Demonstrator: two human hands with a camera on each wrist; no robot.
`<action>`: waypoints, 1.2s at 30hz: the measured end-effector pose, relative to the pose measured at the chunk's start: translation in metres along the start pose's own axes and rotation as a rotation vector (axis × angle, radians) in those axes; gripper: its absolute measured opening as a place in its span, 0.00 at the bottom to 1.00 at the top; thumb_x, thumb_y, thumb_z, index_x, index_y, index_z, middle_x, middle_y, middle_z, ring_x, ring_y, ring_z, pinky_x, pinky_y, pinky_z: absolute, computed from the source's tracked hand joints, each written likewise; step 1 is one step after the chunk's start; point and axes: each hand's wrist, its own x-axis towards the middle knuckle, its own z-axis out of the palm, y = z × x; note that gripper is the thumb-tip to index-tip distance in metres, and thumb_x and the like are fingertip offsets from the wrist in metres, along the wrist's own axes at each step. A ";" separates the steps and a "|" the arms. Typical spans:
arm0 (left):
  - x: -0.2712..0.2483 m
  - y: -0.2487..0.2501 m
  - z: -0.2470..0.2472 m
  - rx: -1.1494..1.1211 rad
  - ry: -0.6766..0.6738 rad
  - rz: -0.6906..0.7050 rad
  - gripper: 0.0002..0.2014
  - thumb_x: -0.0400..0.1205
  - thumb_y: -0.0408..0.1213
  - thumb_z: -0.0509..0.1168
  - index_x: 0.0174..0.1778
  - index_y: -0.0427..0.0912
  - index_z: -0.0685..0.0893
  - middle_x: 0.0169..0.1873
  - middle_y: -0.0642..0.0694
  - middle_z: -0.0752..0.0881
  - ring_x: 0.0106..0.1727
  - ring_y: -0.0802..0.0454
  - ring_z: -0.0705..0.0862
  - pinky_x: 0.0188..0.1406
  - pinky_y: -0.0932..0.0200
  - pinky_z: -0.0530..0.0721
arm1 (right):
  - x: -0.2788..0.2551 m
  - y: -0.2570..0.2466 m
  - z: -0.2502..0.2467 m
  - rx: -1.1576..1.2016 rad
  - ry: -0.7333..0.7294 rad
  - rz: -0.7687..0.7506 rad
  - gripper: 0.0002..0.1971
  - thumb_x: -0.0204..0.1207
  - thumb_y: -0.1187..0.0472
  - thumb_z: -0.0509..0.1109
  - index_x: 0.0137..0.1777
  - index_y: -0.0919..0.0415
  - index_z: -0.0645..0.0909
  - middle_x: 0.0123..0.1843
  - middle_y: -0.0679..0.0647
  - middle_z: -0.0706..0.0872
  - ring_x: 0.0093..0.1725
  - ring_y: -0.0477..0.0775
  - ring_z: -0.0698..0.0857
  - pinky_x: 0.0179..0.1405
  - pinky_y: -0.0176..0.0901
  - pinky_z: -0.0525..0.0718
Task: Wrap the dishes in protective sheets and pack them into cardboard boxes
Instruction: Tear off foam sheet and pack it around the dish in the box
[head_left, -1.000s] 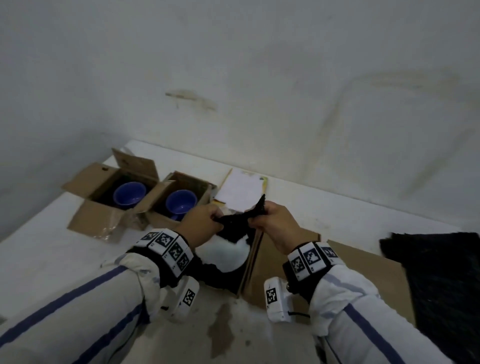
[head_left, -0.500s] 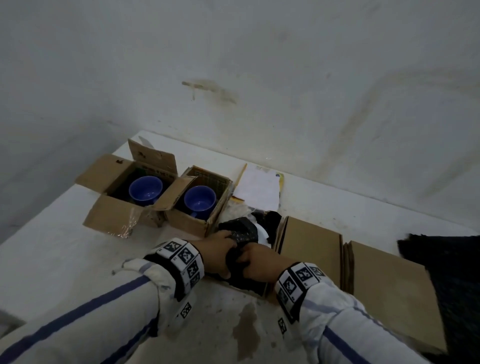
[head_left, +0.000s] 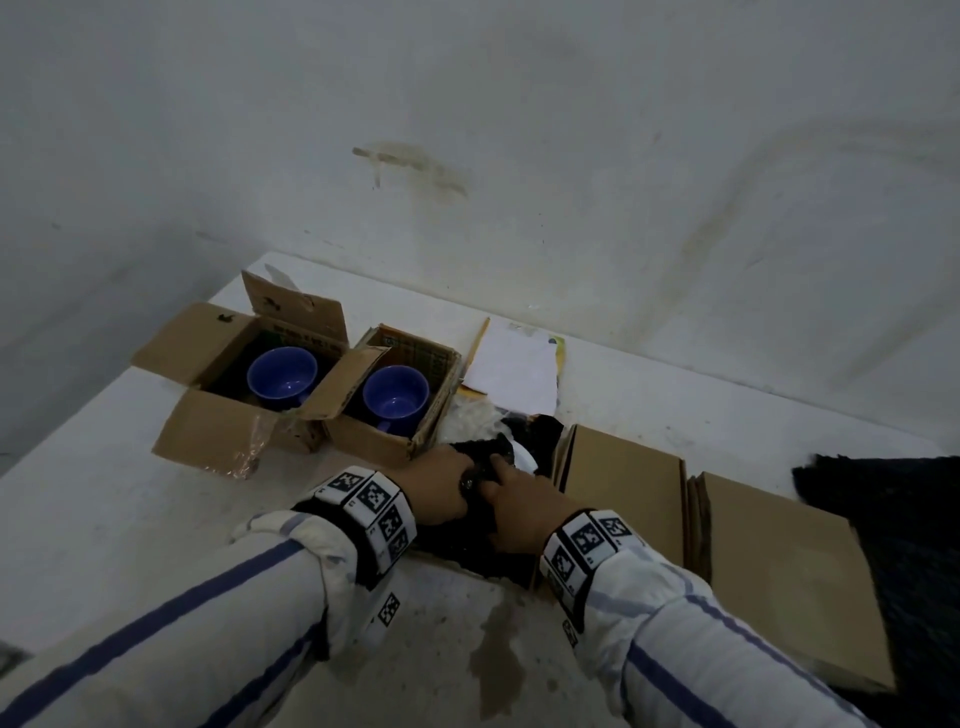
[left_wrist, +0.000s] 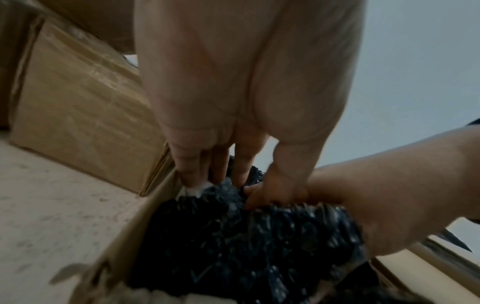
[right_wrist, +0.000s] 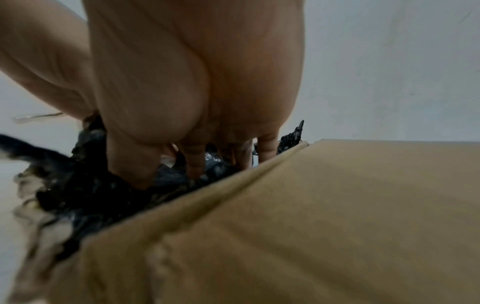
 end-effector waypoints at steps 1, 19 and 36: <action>-0.001 0.002 -0.001 0.079 -0.041 -0.007 0.15 0.79 0.36 0.67 0.58 0.31 0.82 0.57 0.34 0.82 0.53 0.42 0.82 0.42 0.60 0.80 | 0.000 -0.001 0.001 -0.014 0.026 0.011 0.37 0.77 0.45 0.66 0.82 0.55 0.57 0.85 0.61 0.46 0.81 0.64 0.60 0.76 0.60 0.64; 0.003 -0.005 0.026 0.477 0.066 -0.036 0.14 0.83 0.37 0.61 0.64 0.39 0.73 0.64 0.38 0.77 0.59 0.41 0.82 0.53 0.52 0.80 | 0.006 -0.011 0.008 -0.211 0.128 0.032 0.38 0.73 0.38 0.65 0.76 0.60 0.63 0.74 0.67 0.67 0.69 0.66 0.72 0.68 0.59 0.70; 0.001 -0.004 0.022 0.395 -0.026 -0.046 0.22 0.82 0.35 0.64 0.70 0.37 0.67 0.67 0.34 0.71 0.62 0.37 0.80 0.57 0.48 0.79 | 0.017 0.009 -0.012 -0.093 -0.031 0.043 0.50 0.65 0.35 0.73 0.82 0.54 0.55 0.84 0.57 0.51 0.81 0.65 0.55 0.74 0.63 0.70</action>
